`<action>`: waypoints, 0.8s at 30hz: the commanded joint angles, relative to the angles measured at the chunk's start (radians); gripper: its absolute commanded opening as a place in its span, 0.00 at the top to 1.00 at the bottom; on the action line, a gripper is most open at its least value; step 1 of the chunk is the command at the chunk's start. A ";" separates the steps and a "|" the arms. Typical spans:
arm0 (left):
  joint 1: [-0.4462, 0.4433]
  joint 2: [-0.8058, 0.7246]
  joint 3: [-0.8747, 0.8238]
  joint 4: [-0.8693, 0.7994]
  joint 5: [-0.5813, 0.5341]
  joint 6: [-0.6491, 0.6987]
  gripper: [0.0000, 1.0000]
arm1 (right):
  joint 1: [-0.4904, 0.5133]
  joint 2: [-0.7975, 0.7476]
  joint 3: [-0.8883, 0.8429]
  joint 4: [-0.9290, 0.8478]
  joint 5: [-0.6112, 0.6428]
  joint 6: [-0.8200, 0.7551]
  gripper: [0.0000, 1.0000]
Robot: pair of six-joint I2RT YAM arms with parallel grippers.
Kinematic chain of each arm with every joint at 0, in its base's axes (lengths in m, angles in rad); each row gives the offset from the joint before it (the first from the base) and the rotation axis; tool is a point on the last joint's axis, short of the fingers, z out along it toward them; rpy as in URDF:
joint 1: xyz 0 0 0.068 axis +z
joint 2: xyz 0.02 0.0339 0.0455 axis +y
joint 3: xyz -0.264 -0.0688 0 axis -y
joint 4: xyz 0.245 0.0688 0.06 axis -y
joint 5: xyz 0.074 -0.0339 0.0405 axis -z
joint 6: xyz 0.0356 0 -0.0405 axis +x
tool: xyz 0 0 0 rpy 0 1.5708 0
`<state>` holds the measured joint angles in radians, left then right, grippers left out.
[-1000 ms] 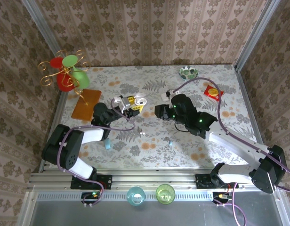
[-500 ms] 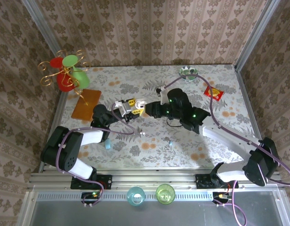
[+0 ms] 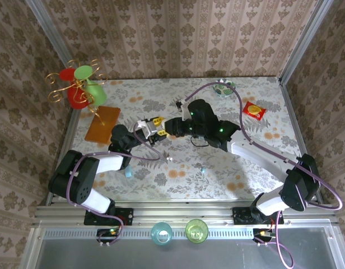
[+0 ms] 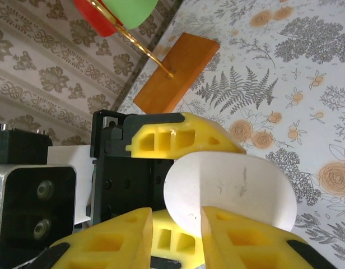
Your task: Insert the wireless bluetooth earbuds into the charging case
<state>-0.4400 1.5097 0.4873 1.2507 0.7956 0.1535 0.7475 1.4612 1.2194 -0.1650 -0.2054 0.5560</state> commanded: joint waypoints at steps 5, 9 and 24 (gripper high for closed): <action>0.004 -0.003 0.027 0.031 0.049 -0.128 0.71 | 0.006 -0.134 -0.122 0.066 0.155 -0.210 0.45; 0.015 -0.002 0.049 0.030 0.155 -0.256 0.72 | -0.015 -0.156 -0.213 0.147 0.142 -0.413 0.32; 0.007 -0.043 0.060 0.031 0.272 -0.387 0.72 | -0.092 -0.153 -0.200 0.159 0.045 -0.492 0.30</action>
<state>-0.4236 1.4944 0.5121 1.2449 0.9825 -0.1940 0.6674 1.3155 0.9997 -0.0326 -0.1619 0.1013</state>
